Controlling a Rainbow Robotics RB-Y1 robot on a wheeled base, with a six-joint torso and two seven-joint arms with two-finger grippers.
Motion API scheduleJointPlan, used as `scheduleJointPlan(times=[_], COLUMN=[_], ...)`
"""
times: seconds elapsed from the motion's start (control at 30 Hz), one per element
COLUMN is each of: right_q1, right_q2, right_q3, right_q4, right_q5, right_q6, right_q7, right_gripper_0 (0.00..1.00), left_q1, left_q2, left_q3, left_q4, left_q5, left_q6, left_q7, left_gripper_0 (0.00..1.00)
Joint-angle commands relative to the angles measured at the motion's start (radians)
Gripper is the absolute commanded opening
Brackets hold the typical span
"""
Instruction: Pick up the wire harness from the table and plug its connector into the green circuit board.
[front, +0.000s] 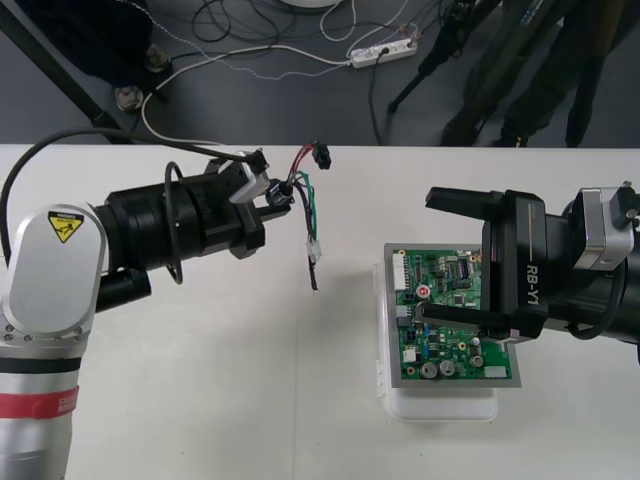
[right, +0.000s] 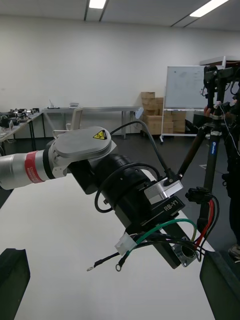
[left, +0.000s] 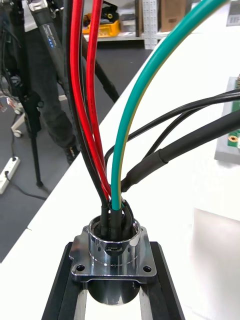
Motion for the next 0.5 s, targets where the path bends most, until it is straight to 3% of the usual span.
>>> scheduleJointPlan(times=[0.03,0.3,0.5], right_q1=[0.011,0.008,0.002], right_q2=[0.012,0.010,0.012], right_q3=[0.020,0.034,0.036], right_q4=[-0.032,-0.032,-0.030], right_q5=[-0.002,-0.017,-0.037], right_q6=[0.018,0.026,0.025], right_q7=[-0.037,-0.032,-0.035], right_gripper_0=[1.00,1.00,1.00], left_q1=[0.011,0.029,0.095], left_q2=[-0.018,-0.017,-0.008], left_q3=[-0.089,-0.152,-0.172], left_q4=[-0.054,-0.066,-0.144], left_q5=[-0.065,-0.134,-0.144], left_q6=[0.175,0.268,0.296], left_q7=[-0.030,-0.003,0.010], left_gripper_0=[0.00,0.00,0.00])
